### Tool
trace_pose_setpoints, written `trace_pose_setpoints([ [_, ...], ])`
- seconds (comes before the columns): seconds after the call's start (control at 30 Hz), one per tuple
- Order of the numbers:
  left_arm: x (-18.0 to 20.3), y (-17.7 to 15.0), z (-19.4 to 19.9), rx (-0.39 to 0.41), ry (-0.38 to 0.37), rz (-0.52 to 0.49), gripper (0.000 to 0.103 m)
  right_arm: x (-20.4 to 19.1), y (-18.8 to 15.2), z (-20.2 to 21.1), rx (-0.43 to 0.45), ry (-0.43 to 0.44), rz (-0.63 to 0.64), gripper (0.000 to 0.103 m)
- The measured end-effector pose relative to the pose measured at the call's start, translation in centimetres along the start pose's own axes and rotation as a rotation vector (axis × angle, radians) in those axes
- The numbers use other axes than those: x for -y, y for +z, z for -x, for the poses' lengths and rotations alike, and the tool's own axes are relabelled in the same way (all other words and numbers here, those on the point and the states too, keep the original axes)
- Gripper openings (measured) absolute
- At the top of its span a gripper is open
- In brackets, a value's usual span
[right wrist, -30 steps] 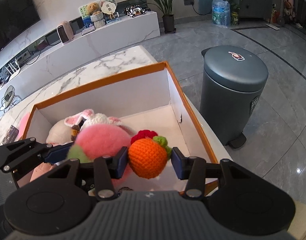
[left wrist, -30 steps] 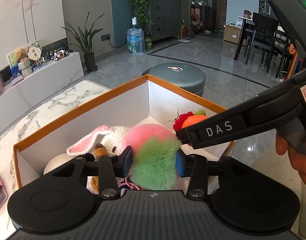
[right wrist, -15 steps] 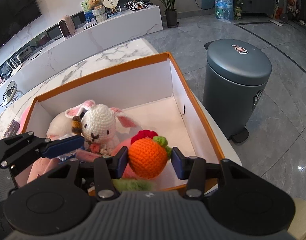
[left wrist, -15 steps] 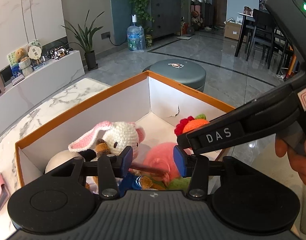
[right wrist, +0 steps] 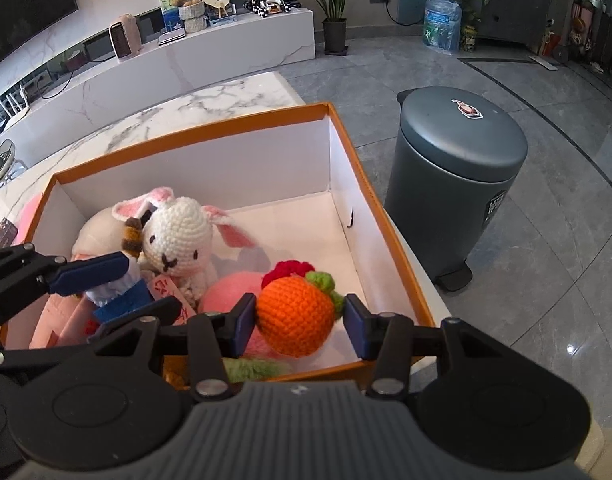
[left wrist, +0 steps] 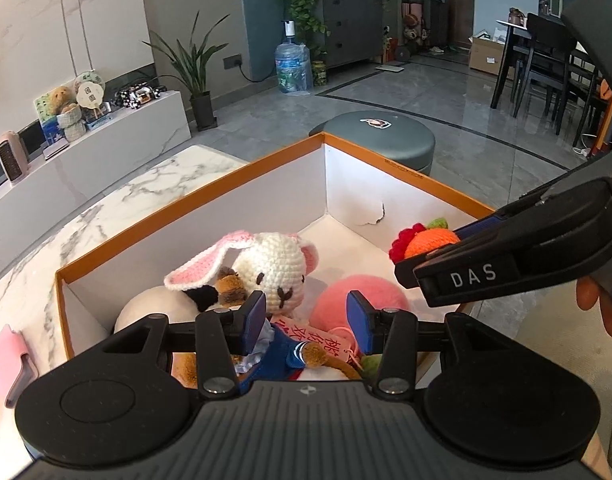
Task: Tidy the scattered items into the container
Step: 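Lower the pompom and fruit into the box and open both tools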
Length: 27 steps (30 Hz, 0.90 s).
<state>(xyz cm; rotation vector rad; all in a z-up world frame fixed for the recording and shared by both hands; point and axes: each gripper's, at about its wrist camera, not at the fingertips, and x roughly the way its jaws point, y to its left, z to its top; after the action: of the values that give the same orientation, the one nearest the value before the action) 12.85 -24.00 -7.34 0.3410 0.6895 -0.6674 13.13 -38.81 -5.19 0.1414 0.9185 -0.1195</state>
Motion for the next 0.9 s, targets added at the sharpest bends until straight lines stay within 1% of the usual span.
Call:
trace_pose_setpoints([
  [0.13, -0.1, 0.0, 0.3, 0.000, 0.010, 0.015, 0.053, -0.1, 0.0, 0.1, -0.005, 0.005, 0.002, 0.051],
  [0.23, -0.3, 0.0, 0.6, -0.002, 0.016, 0.029, 0.053, -0.4, 0.0, -0.1, -0.010, 0.006, 0.011, 0.054],
  [0.37, -0.6, -0.1, 1.0, -0.009, 0.019, 0.050, 0.053, -0.6, 0.1, -0.6, -0.026, 0.010, 0.021, 0.054],
  [0.63, -0.7, -0.1, 1.2, -0.012, 0.028, 0.054, 0.053, -0.7, -0.2, 0.1, -0.008, 0.000, 0.016, 0.056],
  [0.7, -0.6, -0.2, 1.6, -0.010, 0.032, 0.055, 0.053, -0.8, -0.2, 0.3, -0.005, 0.001, 0.004, 0.059],
  [0.83, -0.7, -0.4, 2.1, -0.010, 0.040, 0.067, 0.053, -1.0, -0.4, 1.0, 0.011, 0.001, -0.002, 0.063],
  [0.9, -0.7, -0.4, 2.4, -0.010, 0.042, 0.071, 0.053, -1.2, -0.5, 1.3, 0.019, 0.003, 0.000, 0.068],
])
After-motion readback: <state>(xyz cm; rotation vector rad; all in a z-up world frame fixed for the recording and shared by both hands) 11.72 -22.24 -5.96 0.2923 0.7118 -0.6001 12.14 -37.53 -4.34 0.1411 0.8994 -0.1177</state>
